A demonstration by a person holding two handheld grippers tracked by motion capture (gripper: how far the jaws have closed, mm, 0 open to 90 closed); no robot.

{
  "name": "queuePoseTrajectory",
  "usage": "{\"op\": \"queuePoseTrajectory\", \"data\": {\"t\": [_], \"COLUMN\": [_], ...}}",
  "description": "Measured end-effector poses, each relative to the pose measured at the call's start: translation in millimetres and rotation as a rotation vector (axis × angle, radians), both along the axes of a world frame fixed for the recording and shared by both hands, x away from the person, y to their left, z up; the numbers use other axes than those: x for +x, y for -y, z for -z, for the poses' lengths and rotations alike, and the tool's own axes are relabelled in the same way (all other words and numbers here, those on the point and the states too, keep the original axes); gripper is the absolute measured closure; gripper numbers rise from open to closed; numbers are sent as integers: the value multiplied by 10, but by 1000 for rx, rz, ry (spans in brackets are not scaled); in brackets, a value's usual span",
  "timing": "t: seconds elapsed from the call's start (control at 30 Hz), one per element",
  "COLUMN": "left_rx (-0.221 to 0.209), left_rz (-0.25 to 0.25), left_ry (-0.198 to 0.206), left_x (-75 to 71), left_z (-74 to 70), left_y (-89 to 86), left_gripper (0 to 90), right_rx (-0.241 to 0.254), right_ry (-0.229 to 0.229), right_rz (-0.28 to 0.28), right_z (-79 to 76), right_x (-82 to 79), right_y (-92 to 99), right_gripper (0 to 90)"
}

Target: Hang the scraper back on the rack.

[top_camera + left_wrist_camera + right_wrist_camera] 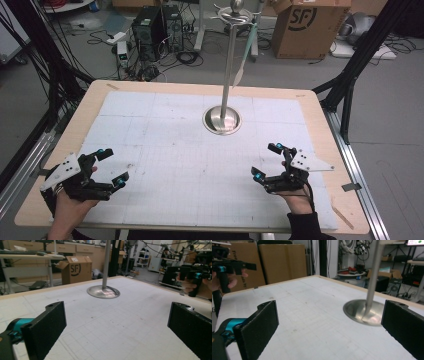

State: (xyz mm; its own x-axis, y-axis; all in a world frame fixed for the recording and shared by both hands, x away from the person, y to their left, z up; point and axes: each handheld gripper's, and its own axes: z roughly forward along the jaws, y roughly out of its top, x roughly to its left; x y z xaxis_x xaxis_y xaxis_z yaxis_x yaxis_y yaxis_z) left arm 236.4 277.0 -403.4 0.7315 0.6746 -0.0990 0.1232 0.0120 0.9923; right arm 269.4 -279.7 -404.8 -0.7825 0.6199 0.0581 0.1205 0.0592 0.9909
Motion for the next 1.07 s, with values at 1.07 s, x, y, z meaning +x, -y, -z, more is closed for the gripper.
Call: {"op": "queuePoseTrajectory", "data": {"t": [1.07], "left_rx": [8], "left_rz": [-18], "left_ry": [-1], "left_x": [50], "left_z": [84], "left_y": [-20], "left_gripper": [24], "right_rx": [24], "right_ry": [-33], "right_rz": [-30], "right_z": [88], "right_x": [-68], "right_y": [509], "right_gripper": [1]}}
